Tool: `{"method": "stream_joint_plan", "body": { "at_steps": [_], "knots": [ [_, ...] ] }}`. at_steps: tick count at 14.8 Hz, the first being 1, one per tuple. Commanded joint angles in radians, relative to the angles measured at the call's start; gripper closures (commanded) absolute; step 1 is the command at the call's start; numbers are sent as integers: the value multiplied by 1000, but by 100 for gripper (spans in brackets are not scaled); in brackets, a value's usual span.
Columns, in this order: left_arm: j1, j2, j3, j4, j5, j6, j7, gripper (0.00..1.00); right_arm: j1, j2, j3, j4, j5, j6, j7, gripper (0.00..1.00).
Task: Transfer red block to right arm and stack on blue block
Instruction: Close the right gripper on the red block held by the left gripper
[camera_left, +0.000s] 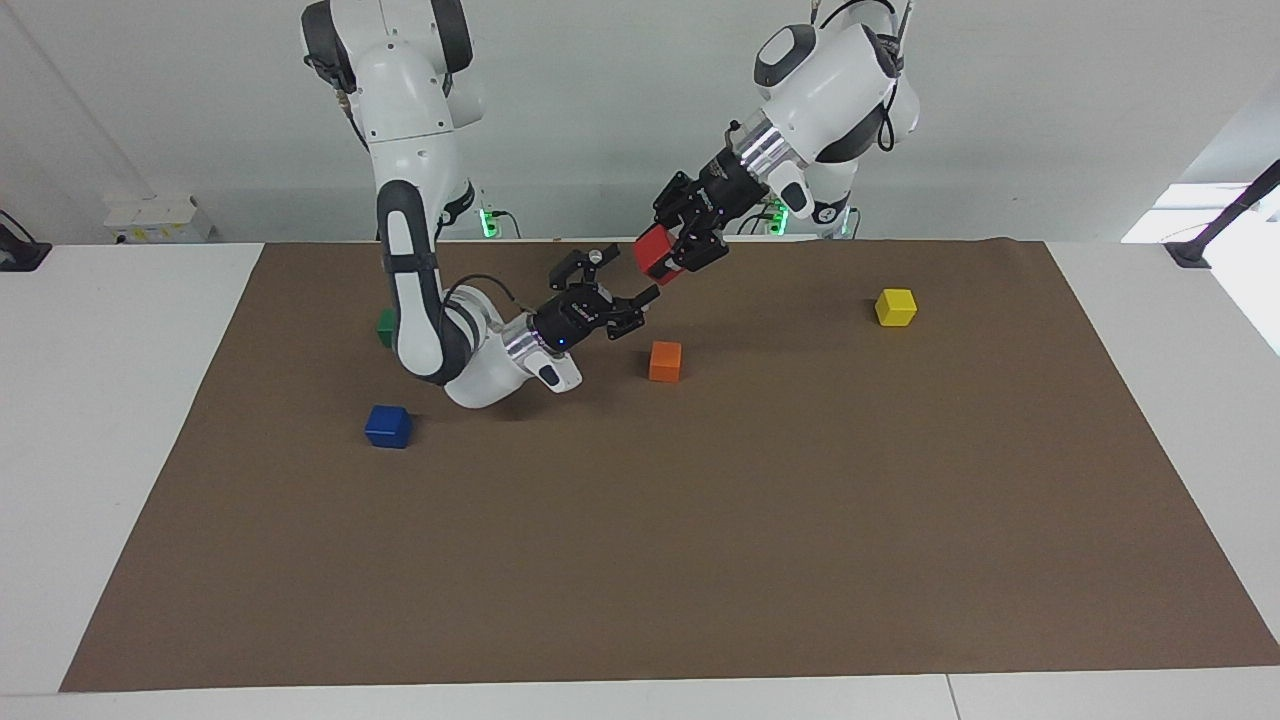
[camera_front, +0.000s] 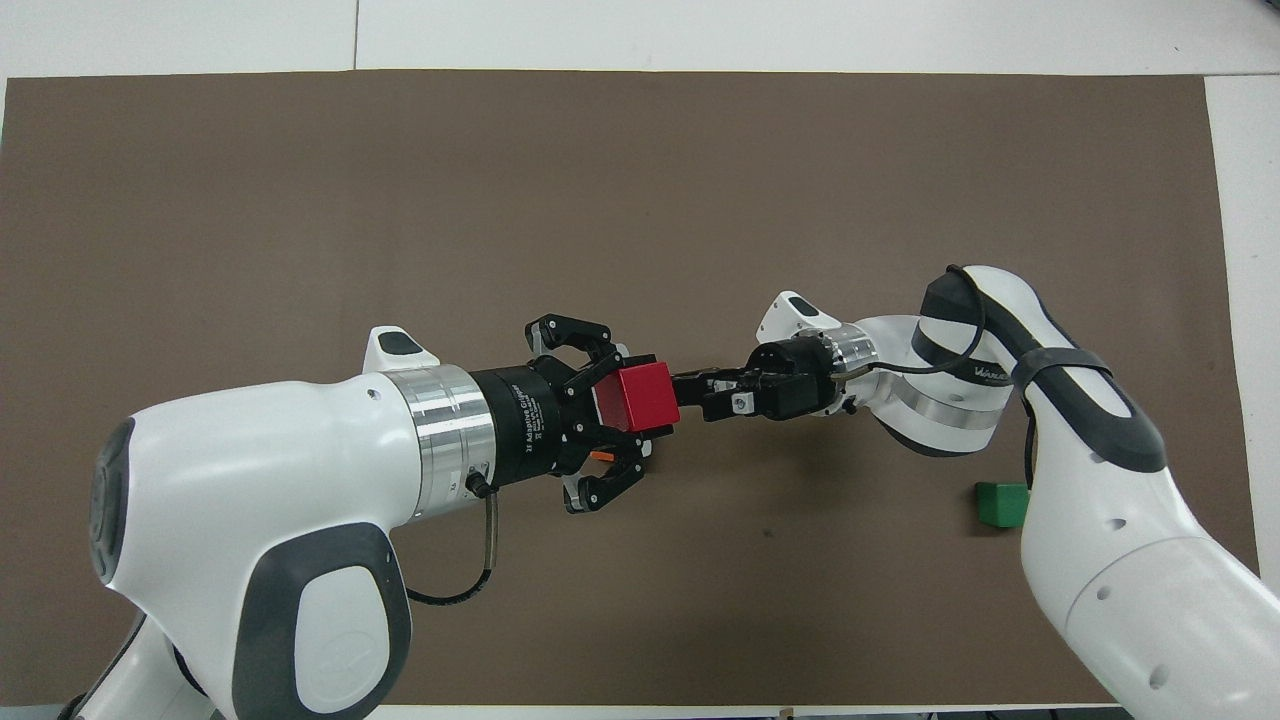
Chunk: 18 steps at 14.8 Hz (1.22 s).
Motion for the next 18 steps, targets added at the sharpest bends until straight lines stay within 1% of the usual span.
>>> {"method": "stream_joint_plan", "body": {
  "at_steps": [1, 4, 7, 8, 9, 11, 12, 13, 14, 15, 18],
  "knots": [
    [-43, -41, 13, -66, -27, 54, -4, 100, 14, -2, 23, -6, 73, -16, 1, 0],
    [-43, -41, 13, -86, -25, 49, 8, 100, 18, -1, 23, -3, 83, -14, 42, 0],
    [-56, -52, 13, -107, -25, 48, 34, 100, 19, -1, 23, -3, 85, -8, 44, 1],
    [-57, -52, 13, -109, -25, 48, 34, 100, 24, -1, 23, -4, 85, -8, 42, 10],
    [-57, -52, 13, -109, -25, 45, 36, 100, 33, -1, 23, -4, 86, -4, 39, 16],
    [-57, -52, 13, -110, -25, 46, 36, 100, 38, -1, 23, -4, 86, 12, 35, 17],
    [-57, -52, 13, -110, -25, 46, 36, 100, 39, -2, 23, -4, 86, 12, 33, 25],
    [-57, -54, 13, -112, -23, 43, 45, 100, 38, -2, 23, -4, 86, 12, 32, 48],
    [-57, -58, 13, -116, -23, 40, 69, 100, 38, -2, 23, -4, 86, 12, 32, 80],
    [-58, -61, 13, -124, -23, 40, 77, 100, 39, -2, 23, -3, 86, 15, 32, 100],
    [-58, -72, 11, -141, -23, 36, 108, 100, 38, -2, 22, 0, 80, 25, 36, 100]
  ]
}}
